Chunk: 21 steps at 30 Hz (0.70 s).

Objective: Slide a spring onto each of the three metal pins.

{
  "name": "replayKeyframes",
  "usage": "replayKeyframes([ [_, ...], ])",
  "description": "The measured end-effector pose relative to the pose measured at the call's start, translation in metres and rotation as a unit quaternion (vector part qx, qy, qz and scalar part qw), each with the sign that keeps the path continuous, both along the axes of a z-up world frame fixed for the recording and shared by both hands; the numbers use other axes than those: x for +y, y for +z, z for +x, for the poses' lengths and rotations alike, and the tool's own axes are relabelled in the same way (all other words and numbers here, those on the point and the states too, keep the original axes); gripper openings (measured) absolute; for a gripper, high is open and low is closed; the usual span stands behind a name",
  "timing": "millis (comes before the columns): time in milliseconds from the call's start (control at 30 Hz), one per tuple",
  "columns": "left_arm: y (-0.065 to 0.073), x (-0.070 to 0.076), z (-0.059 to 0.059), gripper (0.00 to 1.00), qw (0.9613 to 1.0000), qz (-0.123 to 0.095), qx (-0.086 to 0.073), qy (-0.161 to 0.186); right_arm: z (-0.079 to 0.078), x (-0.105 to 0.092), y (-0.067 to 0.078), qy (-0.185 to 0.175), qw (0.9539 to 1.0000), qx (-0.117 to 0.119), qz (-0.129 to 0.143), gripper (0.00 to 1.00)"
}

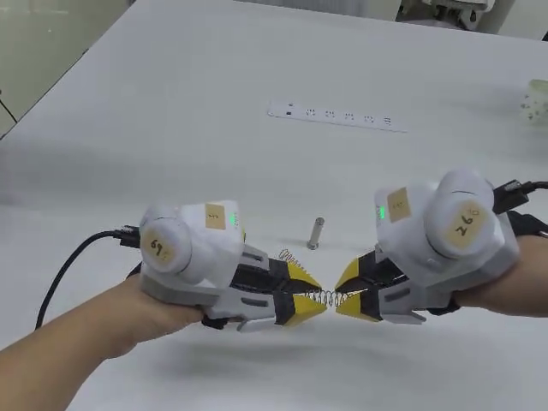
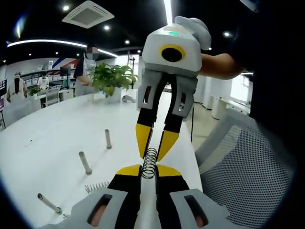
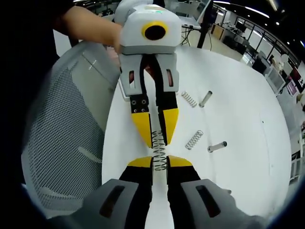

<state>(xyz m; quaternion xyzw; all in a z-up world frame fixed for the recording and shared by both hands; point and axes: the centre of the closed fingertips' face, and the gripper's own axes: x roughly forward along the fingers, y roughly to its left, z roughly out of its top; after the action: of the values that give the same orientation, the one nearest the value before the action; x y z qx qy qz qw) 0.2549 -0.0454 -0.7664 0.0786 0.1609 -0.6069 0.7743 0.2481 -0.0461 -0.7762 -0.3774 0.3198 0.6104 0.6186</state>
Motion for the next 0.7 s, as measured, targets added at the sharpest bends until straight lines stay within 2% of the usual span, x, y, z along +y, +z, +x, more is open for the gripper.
replayKeyframes([
  [333,0.0008,0.0004,-0.0027,0.02,1.0,0.0,0.0,-0.003,-0.0021,0.0,0.0008,-0.001,0.9997,-0.008,0.024,0.1],
  [467,0.0013,0.0015,-0.0027,0.02,1.0,-0.001,0.002,-0.003,-0.0021,-0.005,0.0002,-0.011,0.9993,0.001,0.035,0.15],
  [700,0.0038,0.0011,-0.0041,0.02,0.9999,-0.006,0.005,-0.008,-0.0032,-0.0074,-0.0047,-0.014,0.9992,0.005,0.037,0.14],
])
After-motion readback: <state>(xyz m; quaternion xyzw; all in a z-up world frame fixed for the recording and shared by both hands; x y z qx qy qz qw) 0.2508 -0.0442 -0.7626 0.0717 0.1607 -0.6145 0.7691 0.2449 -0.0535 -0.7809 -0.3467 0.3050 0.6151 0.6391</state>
